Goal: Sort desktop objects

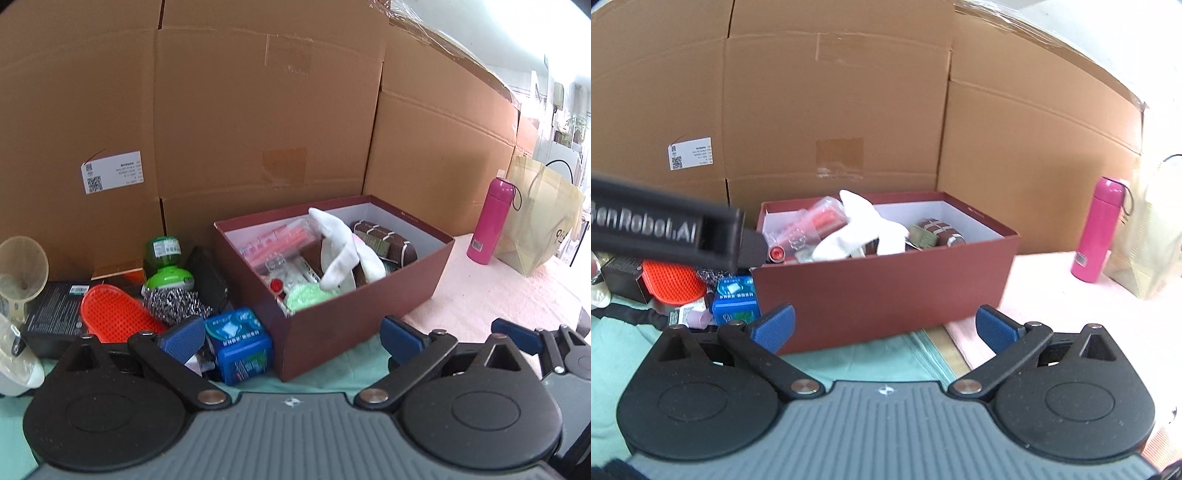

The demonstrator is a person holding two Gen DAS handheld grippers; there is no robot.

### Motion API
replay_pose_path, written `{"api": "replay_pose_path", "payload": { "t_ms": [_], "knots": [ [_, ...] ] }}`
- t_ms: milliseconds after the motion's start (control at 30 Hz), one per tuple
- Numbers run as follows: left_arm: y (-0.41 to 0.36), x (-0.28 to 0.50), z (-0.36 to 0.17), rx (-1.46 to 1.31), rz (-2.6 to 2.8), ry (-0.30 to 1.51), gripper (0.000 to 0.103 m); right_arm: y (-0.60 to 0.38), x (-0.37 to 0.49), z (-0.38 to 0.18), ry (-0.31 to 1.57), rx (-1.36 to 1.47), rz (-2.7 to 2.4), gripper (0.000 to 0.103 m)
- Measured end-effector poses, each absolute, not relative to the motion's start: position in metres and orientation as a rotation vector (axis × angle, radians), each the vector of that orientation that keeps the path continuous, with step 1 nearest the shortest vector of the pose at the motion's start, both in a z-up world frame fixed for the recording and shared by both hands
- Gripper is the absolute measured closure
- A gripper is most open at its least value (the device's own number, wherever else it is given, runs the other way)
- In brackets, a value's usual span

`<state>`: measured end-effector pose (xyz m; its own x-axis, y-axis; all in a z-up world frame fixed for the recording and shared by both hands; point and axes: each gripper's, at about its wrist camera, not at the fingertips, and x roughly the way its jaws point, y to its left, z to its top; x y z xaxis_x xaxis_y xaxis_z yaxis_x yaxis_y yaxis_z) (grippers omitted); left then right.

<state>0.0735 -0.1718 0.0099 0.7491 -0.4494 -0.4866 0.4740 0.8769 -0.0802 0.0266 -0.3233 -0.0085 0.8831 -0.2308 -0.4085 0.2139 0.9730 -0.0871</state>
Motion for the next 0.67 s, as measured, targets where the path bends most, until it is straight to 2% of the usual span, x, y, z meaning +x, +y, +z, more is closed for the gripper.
{"api": "replay_pose_path", "payload": {
  "t_ms": [667],
  "knots": [
    [-0.164,0.053,0.0,0.064,-0.52,0.538,0.0,-0.318,0.008,-0.006,0.454,-0.038,-0.259,0.002]
  ]
}}
